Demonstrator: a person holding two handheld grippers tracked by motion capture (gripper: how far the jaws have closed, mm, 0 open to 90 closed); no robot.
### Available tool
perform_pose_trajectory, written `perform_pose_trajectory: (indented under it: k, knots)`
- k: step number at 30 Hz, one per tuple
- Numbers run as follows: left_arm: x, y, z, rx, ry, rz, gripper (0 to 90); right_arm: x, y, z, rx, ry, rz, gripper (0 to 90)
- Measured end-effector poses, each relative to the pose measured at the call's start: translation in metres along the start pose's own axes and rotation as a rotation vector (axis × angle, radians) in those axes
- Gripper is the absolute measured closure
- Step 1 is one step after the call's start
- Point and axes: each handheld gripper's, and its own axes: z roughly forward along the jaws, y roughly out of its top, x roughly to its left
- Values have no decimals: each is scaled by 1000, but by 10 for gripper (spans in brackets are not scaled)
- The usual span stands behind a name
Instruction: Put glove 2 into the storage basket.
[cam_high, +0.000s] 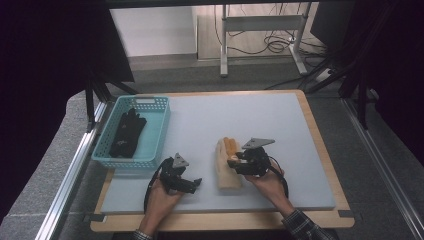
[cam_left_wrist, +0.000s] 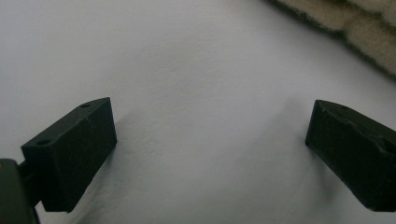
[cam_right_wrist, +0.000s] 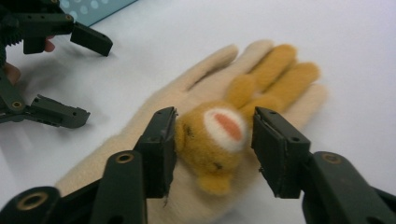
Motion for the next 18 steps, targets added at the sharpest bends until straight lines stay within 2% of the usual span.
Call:
perform_pose_trajectory:
  k: [4,5,12,13,14,15,16,18]
  knots:
    - [0,0,0,0,1,0,23,-8,0,-10,-16,-7,10,461]
    - [0,0,0,-3,1,-3,23,-11,-1,-18,-30,-5,24,459]
    - [0,0,0,-4,1,-4,23,-20,-5,-34,-34,-34,20,463]
    - [0,0,0,-4,1,-4,23,-25,-10,-38,-21,-41,28,519]
    - [0,0,0,-5,0,-5,23,-25,-10,-38,-21,-41,28,519]
    - [0,0,0,-3,1,-3,23,-28,-14,-39,-9,-39,32,576]
    - [0,0,0,-3,1,-3,23,-28,-14,-39,-9,-39,32,576]
    - [0,0,0,-4,1,-4,23,-30,-20,-39,6,-39,31,665]
